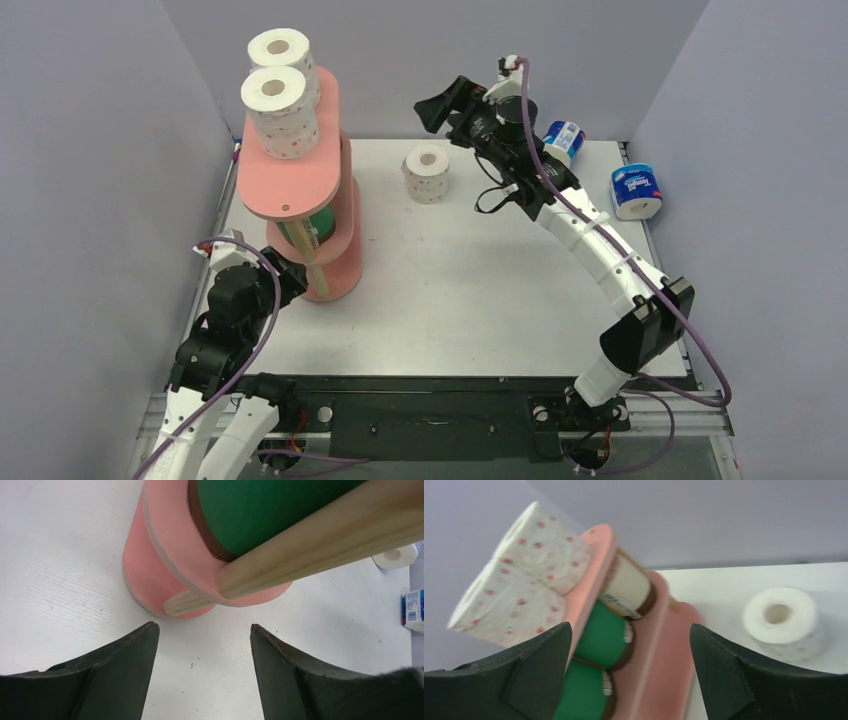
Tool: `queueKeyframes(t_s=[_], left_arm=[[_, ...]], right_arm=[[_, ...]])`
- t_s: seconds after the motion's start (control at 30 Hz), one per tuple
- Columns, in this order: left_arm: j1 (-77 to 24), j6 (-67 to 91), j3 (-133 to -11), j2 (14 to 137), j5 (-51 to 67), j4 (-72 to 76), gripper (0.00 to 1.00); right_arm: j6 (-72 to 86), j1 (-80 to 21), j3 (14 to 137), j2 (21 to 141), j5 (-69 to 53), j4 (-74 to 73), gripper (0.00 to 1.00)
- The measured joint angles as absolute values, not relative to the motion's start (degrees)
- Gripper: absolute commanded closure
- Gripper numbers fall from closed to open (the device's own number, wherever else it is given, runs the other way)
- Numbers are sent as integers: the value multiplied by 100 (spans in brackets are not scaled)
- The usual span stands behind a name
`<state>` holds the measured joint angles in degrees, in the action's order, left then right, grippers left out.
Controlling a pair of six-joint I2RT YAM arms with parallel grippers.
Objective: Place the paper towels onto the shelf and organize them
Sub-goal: Pick up the paper towel from the center of the board.
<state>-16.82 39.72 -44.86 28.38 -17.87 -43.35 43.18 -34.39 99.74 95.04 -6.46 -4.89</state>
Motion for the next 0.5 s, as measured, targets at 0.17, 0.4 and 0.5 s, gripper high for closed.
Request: queueKeyframes(t_s=[0.17,0.4,0.5], left_arm=[[-1697,3846,-4484,2884,-1437,-4250,35],[-1721,3649,-4388,2908,-834,-4112,34],[-1723,3581,-4305,2875,-701,-4088,32]], right_arm=[[4049,-2987,9598,9336,185,-1087,14],[4414,-2309,9596,10243,228,-1509,13],[4499,-2014,9629,10777,58,-1562,13]])
